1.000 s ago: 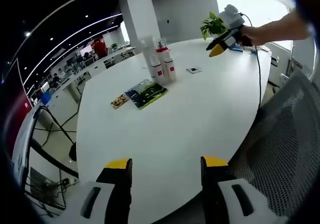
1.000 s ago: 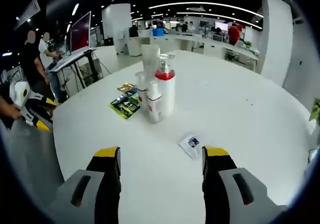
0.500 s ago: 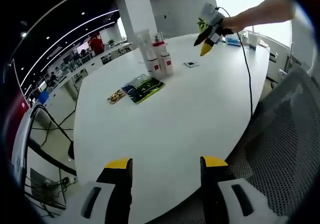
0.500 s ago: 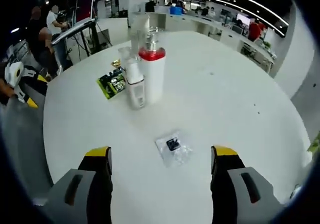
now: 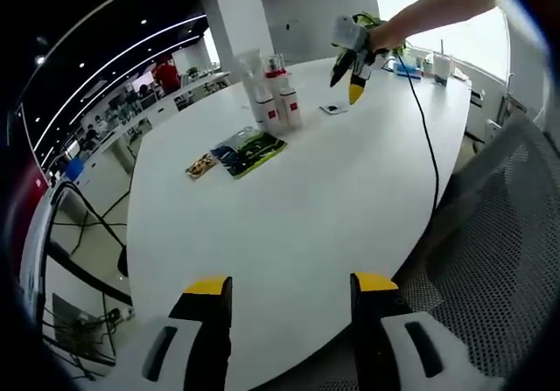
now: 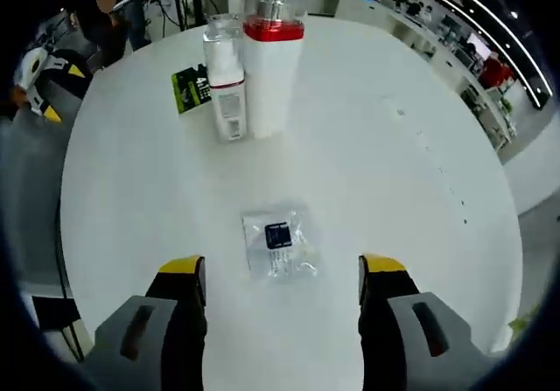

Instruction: Arrange the skincare products in the storage area until every visible bottle or jar stands upright without overlapping.

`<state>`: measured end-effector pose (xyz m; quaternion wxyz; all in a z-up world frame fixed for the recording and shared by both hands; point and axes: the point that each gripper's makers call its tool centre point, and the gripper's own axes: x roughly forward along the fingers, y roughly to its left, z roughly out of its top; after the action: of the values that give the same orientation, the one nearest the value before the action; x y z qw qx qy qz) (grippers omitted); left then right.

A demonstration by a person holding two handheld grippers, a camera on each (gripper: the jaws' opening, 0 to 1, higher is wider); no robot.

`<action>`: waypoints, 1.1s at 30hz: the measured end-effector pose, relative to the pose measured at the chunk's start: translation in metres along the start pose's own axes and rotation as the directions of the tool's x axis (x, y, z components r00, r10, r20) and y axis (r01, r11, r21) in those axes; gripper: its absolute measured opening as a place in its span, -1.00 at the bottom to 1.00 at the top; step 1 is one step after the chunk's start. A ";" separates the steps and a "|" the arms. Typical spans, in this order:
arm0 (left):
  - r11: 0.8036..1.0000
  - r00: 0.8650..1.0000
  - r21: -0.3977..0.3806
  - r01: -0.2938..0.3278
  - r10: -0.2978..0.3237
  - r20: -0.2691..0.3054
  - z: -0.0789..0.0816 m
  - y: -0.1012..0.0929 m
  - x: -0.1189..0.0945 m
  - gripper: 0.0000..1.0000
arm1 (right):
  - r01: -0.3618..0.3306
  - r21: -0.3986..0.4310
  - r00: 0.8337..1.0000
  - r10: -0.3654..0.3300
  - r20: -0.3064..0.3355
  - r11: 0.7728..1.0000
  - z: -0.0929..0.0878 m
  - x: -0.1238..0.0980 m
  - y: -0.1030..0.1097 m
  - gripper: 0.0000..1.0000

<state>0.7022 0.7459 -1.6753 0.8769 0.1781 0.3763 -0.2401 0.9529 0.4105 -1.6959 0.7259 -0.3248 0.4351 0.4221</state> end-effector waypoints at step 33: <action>1.000 0.999 0.023 -0.003 0.005 -0.045 -0.011 0.003 0.003 0.06 | -0.098 0.050 0.995 0.097 0.017 0.994 -0.004 0.033 0.000 -0.20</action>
<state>0.6993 0.7528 -1.6845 0.8666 0.1944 0.3927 -0.2386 0.9605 0.4181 -1.7278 0.7158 -0.2815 0.4556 0.4482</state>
